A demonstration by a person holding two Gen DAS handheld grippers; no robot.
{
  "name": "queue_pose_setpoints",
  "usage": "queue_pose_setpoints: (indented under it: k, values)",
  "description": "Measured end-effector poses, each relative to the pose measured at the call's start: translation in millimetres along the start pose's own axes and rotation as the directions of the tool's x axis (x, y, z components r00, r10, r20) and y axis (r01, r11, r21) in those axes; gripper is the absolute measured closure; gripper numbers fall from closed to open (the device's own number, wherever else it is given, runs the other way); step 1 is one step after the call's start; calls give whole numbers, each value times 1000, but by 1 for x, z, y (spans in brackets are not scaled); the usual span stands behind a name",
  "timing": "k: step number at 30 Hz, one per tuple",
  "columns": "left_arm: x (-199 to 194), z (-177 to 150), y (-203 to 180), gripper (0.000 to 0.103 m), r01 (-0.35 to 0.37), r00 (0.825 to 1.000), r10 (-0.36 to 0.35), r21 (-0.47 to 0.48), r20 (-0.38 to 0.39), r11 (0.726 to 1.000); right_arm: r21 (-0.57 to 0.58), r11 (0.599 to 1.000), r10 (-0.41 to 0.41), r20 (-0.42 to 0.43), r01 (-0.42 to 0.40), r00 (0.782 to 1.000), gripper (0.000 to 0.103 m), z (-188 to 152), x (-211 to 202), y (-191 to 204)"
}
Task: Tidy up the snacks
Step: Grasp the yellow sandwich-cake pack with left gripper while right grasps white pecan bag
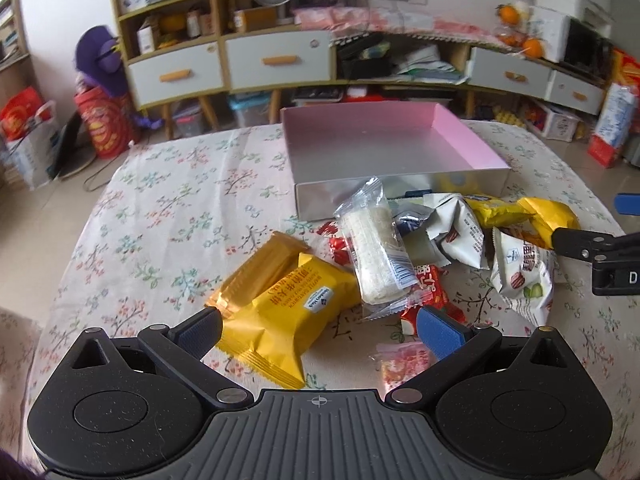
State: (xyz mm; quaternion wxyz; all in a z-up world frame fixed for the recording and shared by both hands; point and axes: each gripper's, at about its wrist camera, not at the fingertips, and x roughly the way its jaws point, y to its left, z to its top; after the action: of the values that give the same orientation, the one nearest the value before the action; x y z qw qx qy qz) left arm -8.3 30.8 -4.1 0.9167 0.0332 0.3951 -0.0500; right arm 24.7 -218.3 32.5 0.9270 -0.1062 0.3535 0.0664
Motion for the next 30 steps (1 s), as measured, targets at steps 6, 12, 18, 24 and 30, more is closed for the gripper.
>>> queue_pose_setpoints:
  k: [6, 12, 18, 24, 30]
  values:
    - [12, -14, 24, 0, 90, 995, -92, 25, 46, 996, -5, 982, 189, 6, -189, 982, 5, -8, 10, -9]
    - [25, -16, 44, 3, 153, 983, -155, 27, 100, 988, -39, 959, 279, -31, -280, 960, 21, -21, 24, -4]
    - [36, -10, 52, 7, 231, 966, -233, 33, 112, 972, -55, 941, 332, -59, -335, 941, 33, -26, 29, 0]
    - [50, -11, 42, 15, 231, 971, -234, 70, 45, 970, -92, 940, 324, -65, -329, 944, 35, -27, 29, 6]
    - [53, -11, 32, 32, 192, 981, -195, 95, 22, 977, -146, 943, 293, -66, -300, 954, 38, -28, 33, 12]
